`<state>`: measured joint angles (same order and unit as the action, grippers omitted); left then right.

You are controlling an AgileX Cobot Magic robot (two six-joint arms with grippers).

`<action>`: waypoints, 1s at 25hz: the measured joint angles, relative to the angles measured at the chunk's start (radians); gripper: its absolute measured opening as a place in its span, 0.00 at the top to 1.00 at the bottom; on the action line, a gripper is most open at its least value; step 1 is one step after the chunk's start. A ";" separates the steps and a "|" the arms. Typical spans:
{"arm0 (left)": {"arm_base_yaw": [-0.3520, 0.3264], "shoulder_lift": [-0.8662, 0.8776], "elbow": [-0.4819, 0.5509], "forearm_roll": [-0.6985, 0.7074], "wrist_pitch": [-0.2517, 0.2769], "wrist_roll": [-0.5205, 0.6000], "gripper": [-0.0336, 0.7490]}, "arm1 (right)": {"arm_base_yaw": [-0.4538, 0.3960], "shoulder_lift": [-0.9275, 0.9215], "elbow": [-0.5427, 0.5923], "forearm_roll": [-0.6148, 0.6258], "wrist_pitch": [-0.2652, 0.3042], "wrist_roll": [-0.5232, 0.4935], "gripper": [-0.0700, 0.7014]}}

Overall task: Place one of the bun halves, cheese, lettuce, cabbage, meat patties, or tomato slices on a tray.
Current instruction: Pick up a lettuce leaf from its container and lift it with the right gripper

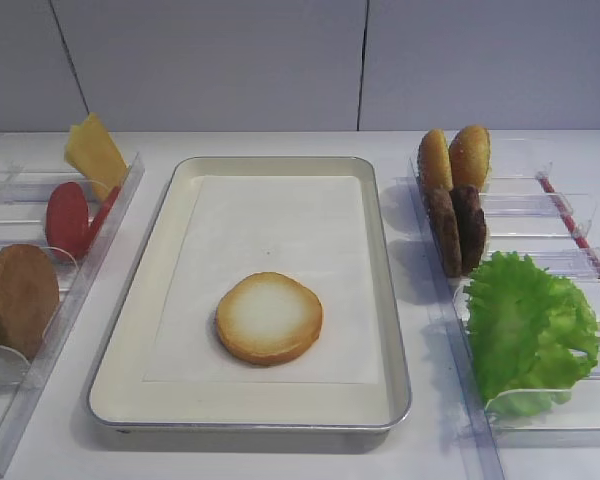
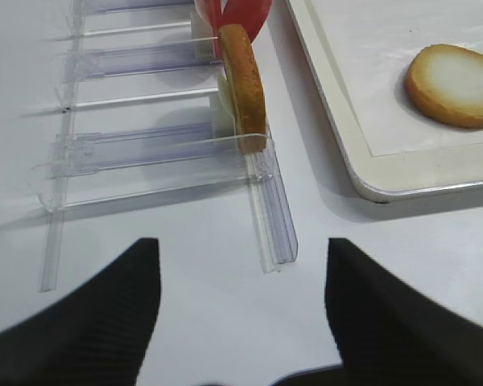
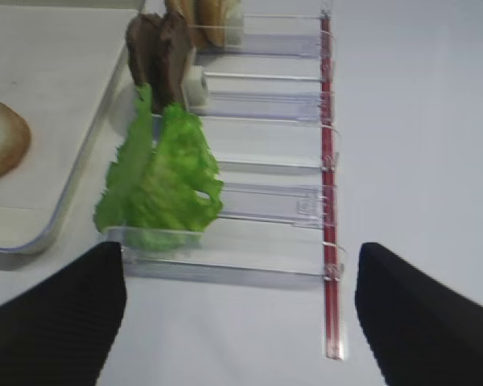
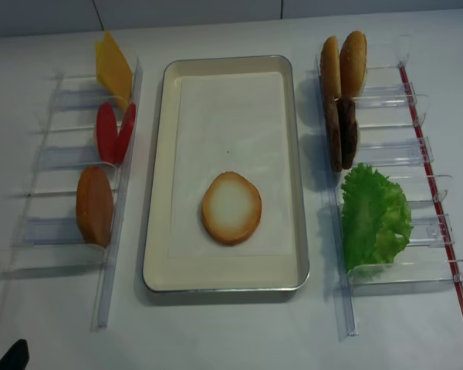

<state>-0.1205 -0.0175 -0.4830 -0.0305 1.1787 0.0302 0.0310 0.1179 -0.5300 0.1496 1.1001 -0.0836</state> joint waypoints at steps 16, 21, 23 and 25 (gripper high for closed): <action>0.000 0.000 0.000 0.000 0.000 0.000 0.42 | 0.000 0.770 -0.193 0.394 -0.106 -0.256 0.15; 0.000 0.000 0.000 0.000 0.000 0.000 0.43 | 0.000 0.889 -0.193 0.415 -0.125 -0.299 0.16; 0.000 0.000 0.000 0.000 0.000 0.000 0.43 | 0.000 0.931 -0.193 0.426 -0.127 -0.314 0.19; 0.000 0.000 0.000 0.000 0.000 0.000 0.43 | 0.000 0.970 -0.193 0.435 -0.129 -0.328 0.21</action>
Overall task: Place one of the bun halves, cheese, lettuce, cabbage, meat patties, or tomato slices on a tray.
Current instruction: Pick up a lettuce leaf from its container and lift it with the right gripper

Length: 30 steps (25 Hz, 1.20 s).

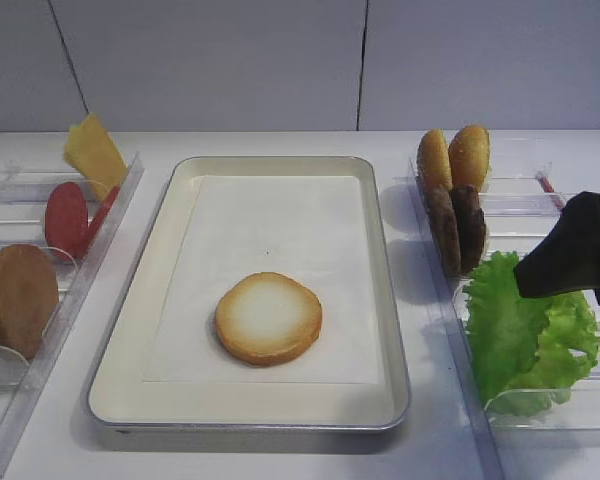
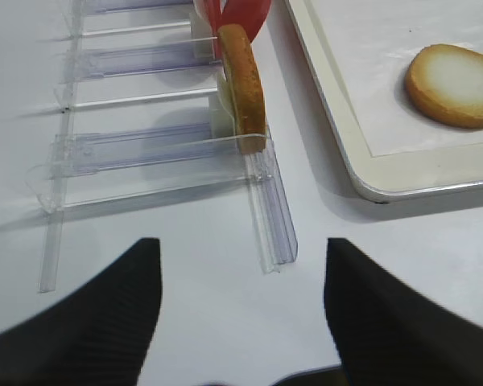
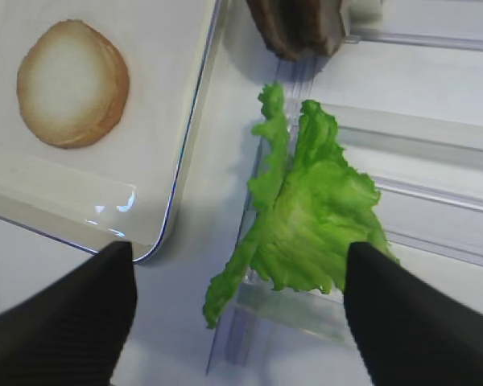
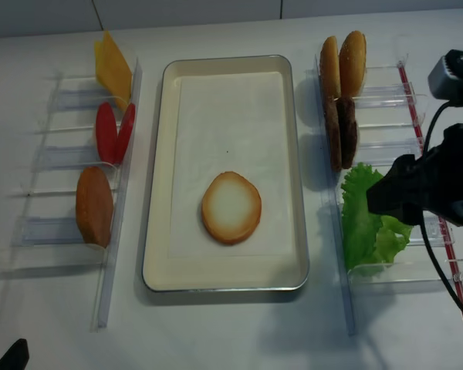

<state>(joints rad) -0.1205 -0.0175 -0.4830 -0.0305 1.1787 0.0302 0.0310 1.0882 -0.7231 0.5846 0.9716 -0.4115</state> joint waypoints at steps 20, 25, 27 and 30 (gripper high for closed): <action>0.000 0.000 0.000 0.000 0.000 0.000 0.43 | 0.071 0.173 -0.004 0.079 -0.091 -0.076 0.42; 0.000 0.000 0.000 0.000 0.000 0.000 0.43 | 0.071 0.173 -0.004 0.015 -0.091 -0.039 0.78; 0.000 0.000 0.000 0.000 0.000 0.000 0.43 | 0.071 0.173 -0.004 -0.014 -0.093 -0.023 0.84; 0.000 0.000 0.000 0.000 0.000 0.000 0.43 | 0.071 0.169 -0.004 -0.022 -0.090 -0.017 0.86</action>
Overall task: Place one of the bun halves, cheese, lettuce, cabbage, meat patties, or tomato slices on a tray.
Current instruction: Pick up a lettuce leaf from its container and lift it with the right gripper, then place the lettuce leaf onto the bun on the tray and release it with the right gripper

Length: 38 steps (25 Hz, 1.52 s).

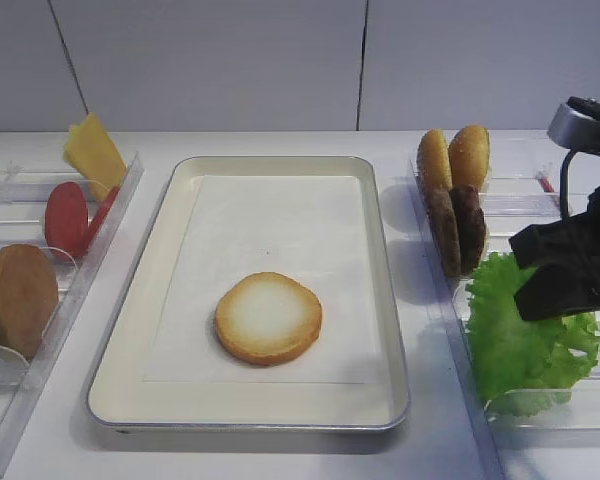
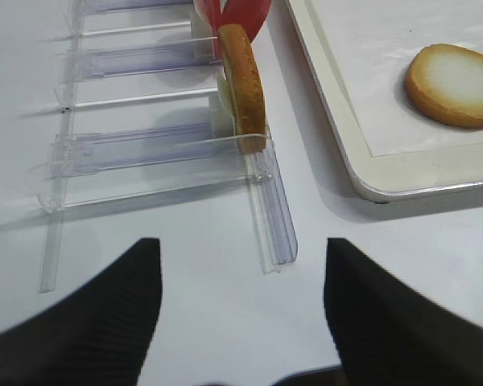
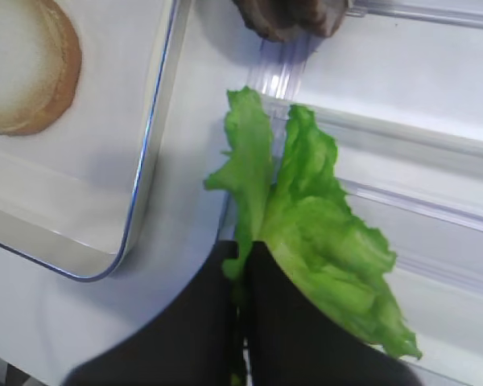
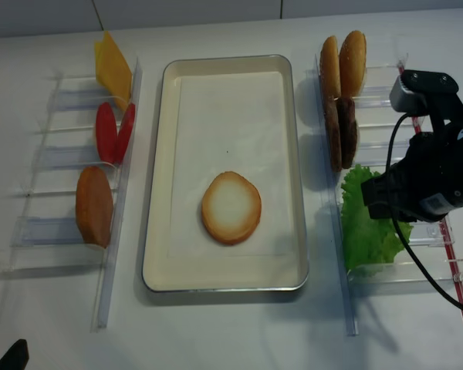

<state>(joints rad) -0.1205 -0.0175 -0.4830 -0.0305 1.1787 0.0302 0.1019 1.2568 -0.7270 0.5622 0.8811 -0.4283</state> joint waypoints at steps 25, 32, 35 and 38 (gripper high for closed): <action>0.000 0.000 0.000 0.000 0.000 0.000 0.43 | 0.345 0.151 -0.159 0.559 -0.195 -0.265 0.86; 0.000 0.000 0.000 0.000 0.000 0.000 0.43 | 0.348 0.351 -0.221 0.868 -0.142 -0.455 0.86; 0.000 0.000 0.000 0.000 0.000 0.000 0.43 | 0.352 0.392 -0.230 0.905 -0.125 -0.472 0.86; 0.000 0.000 0.000 0.000 0.000 0.000 0.43 | 0.368 0.417 -0.244 0.919 -0.105 -0.483 0.86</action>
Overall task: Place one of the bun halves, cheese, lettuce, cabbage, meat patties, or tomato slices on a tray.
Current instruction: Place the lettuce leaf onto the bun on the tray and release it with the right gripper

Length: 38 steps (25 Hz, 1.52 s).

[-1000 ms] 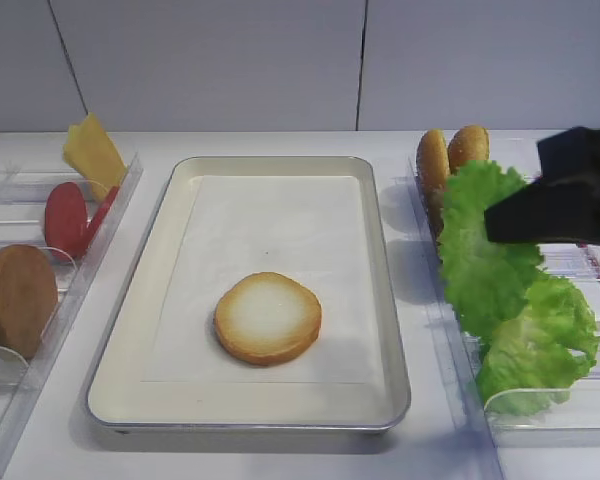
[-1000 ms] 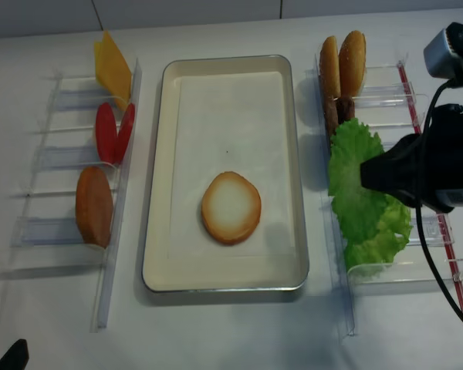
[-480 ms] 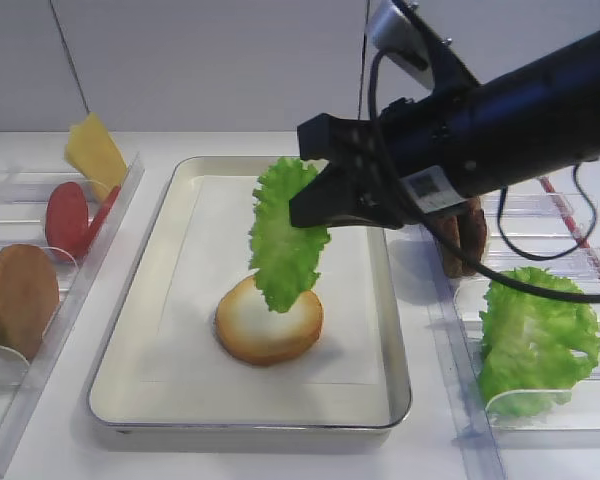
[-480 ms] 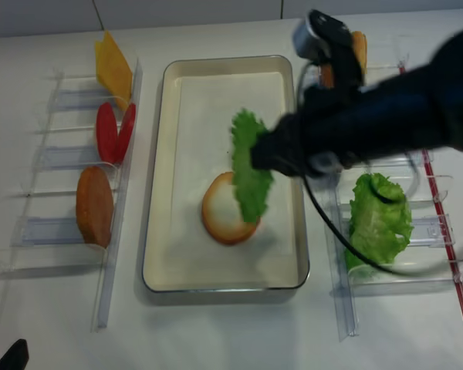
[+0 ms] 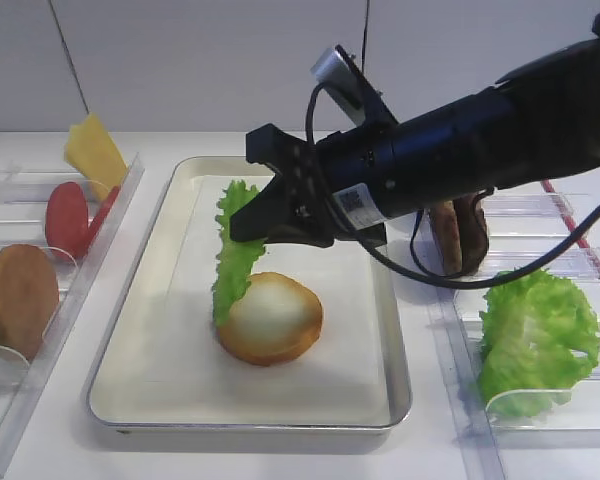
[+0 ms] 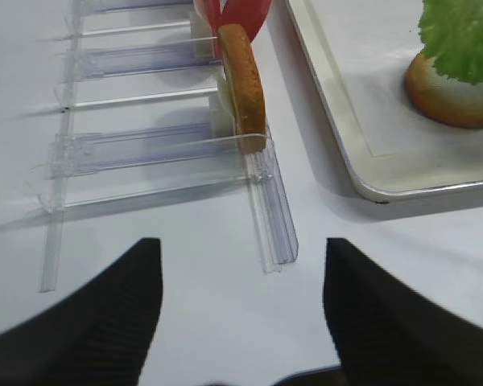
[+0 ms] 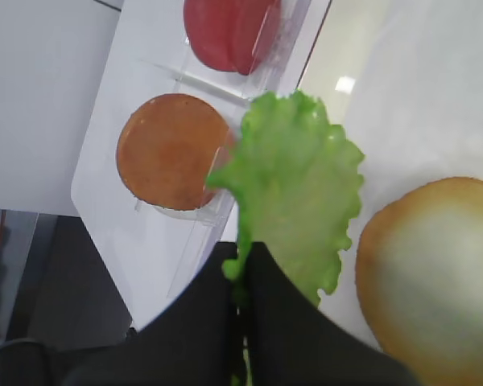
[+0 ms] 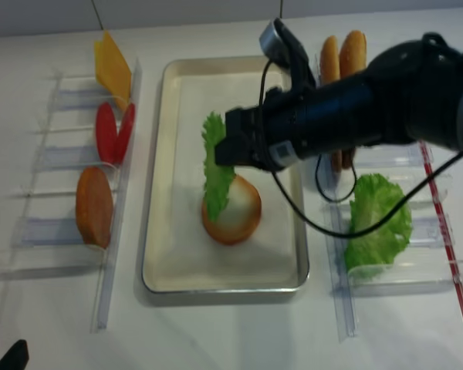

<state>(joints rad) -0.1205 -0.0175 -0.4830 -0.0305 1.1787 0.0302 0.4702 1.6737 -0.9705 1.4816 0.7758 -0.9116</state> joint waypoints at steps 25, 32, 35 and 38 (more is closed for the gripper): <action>0.000 0.000 0.000 0.000 0.000 0.000 0.43 | 0.039 0.060 -0.011 -0.046 -0.032 0.074 0.86; 0.000 0.000 0.000 0.000 0.000 0.000 0.43 | 0.069 0.083 -0.018 0.067 -0.022 0.006 0.86; 0.000 0.000 0.000 0.000 0.000 0.000 0.43 | 0.084 0.085 -0.042 0.079 -0.017 -0.003 0.86; 0.000 0.000 0.000 0.000 0.000 0.000 0.43 | 0.088 0.096 -0.049 0.074 -0.027 -0.003 0.86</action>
<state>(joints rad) -0.1205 -0.0175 -0.4830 -0.0305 1.1787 0.0302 0.5581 1.7697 -1.0195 1.5560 0.7490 -0.9150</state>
